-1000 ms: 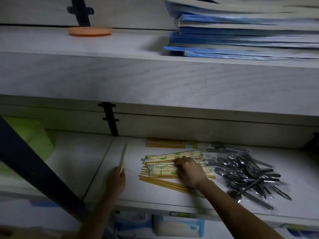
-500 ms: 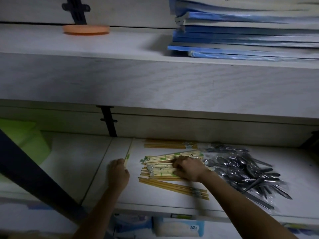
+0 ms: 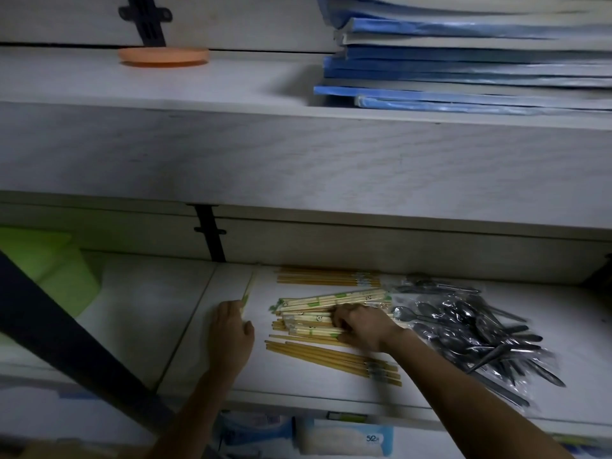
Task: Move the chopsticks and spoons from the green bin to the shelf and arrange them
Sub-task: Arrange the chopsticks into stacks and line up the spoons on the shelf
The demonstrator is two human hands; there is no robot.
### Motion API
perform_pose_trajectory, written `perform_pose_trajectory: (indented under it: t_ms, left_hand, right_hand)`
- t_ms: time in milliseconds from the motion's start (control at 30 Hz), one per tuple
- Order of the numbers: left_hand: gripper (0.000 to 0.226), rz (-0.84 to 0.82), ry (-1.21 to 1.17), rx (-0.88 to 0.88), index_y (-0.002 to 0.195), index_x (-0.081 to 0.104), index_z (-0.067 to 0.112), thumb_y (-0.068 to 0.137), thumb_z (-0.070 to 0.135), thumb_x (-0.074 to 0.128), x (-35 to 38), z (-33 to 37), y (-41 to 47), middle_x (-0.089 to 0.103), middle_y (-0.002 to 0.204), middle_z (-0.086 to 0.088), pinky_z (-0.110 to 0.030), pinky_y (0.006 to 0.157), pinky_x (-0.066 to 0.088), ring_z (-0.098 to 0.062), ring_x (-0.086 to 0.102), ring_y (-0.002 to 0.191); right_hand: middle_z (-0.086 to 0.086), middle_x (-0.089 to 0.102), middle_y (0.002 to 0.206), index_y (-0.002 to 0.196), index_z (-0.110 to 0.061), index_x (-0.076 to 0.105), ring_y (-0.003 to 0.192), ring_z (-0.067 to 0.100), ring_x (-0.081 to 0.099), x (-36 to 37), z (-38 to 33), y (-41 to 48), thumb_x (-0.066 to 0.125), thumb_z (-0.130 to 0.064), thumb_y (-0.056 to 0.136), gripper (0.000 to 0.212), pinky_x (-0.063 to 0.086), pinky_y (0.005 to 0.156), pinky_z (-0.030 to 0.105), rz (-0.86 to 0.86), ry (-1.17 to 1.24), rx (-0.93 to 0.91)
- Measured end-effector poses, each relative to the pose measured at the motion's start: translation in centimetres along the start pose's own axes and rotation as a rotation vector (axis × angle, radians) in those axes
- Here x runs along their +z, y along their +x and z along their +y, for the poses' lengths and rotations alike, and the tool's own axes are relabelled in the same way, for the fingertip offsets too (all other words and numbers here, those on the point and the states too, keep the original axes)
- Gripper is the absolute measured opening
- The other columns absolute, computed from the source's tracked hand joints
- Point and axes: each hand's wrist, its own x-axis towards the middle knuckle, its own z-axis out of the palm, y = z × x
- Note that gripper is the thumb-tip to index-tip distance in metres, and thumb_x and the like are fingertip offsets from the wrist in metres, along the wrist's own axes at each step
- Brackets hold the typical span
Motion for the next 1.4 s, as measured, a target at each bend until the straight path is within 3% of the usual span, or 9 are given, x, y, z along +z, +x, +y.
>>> perform_pose_trajectory:
  t_ms: [300,433,600,733,867,967,1100,1233,1400]
  left_hand:
    - [0.031,-0.038,-0.088,0.061,0.115,0.057,0.009,0.084,0.007,0.061,0.9,1.6,-1.1,0.055,0.12,-0.01,-0.029,0.09,0.044,-0.023,0.049,0.115]
    - [0.029,-0.055,-0.102,0.074,0.114,0.058,0.008,0.085,0.007,0.059,1.1,2.1,-1.4,0.054,0.121,-0.01,-0.032,0.094,0.043,-0.024,0.048,0.117]
    - [0.025,-0.037,-0.101,0.219,0.106,0.064,0.008,0.082,0.001,0.06,1.9,2.8,-1.0,0.063,0.107,-0.01,-0.031,0.085,0.044,-0.026,0.056,0.104]
    - [0.024,-0.173,-0.117,0.434,0.108,0.065,0.009,0.088,0.006,0.054,3.2,5.2,-0.8,0.061,0.109,-0.005,-0.027,0.09,0.042,-0.016,0.051,0.105]
    - [0.028,-0.294,-0.029,0.575,0.118,0.061,0.018,0.092,0.022,0.051,4.7,7.4,-0.8,0.056,0.118,0.004,-0.022,0.093,0.034,-0.012,0.048,0.113]
    - [0.029,-0.326,0.024,0.562,0.12,0.059,0.018,0.094,0.024,0.047,5.4,8.5,-0.4,0.056,0.119,0.003,-0.025,0.096,0.034,-0.014,0.047,0.115]
    - [0.027,-0.403,0.127,0.552,0.118,0.058,0.019,0.092,0.024,0.051,5.6,9.7,0.8,0.054,0.122,0.002,-0.026,0.096,0.036,-0.015,0.047,0.116]
    - [0.026,-0.523,0.225,0.54,0.117,0.056,0.016,0.092,0.021,0.053,5.3,11.3,1.9,0.053,0.124,-0.001,-0.028,0.093,0.04,-0.017,0.049,0.113]
    - [0.032,-0.614,0.4,0.636,0.124,0.048,0.011,0.093,0.019,0.05,5.6,12.0,2.2,0.045,0.134,-0.007,-0.034,0.103,0.037,-0.023,0.042,0.123]
  right_hand:
    - [0.012,0.048,0.136,0.137,-0.011,0.035,0.112,0.029,0.054,0.6,-0.4,-0.2,0.038,-0.027,0.097,0.043,0.047,0.09,0.04,0.086,-0.131,-0.077]
    - [0.011,0.046,0.138,0.14,-0.018,0.031,0.115,0.027,0.053,0.3,-0.2,-0.7,0.034,-0.026,0.099,0.042,0.045,0.092,0.037,0.111,-0.007,-0.033]
    - [0.013,0.058,0.107,0.112,-0.011,0.05,0.093,0.031,0.058,-1.4,0.4,-2.4,0.038,-0.026,0.098,0.025,0.043,0.076,0.036,0.484,0.36,0.045]
    - [-0.003,0.052,0.075,0.096,-0.012,0.053,0.064,0.014,0.047,-2.5,1.7,-4.2,0.044,-0.02,0.096,0.012,0.033,0.057,0.03,0.748,0.581,0.106]
    - [-0.008,0.048,0.065,0.088,-0.016,0.05,0.057,0.007,0.045,-1.9,3.1,-6.2,0.046,-0.02,0.096,0.01,0.032,0.053,0.023,0.755,0.671,0.144]
    - [-0.001,0.054,0.069,0.086,-0.023,0.051,0.059,0.01,0.05,-1.1,3.7,-7.7,0.046,-0.022,0.095,0.011,0.035,0.054,0.022,0.726,0.692,0.148]
    - [-0.009,0.05,0.067,0.08,-0.035,0.046,0.063,0.001,0.049,0.0,4.0,-9.5,0.047,-0.015,0.095,0.026,0.033,0.053,0.012,0.73,0.733,0.177]
    - [-0.004,0.052,0.068,0.084,-0.029,0.051,0.06,0.006,0.047,1.1,4.2,-10.6,0.046,-0.017,0.095,0.017,0.035,0.056,0.02,0.71,0.787,0.193]
    - [0.007,0.062,0.074,0.09,-0.029,0.054,0.064,0.014,0.054,1.7,4.4,-11.5,0.048,-0.016,0.094,0.015,0.041,0.06,0.028,0.749,0.805,0.231]
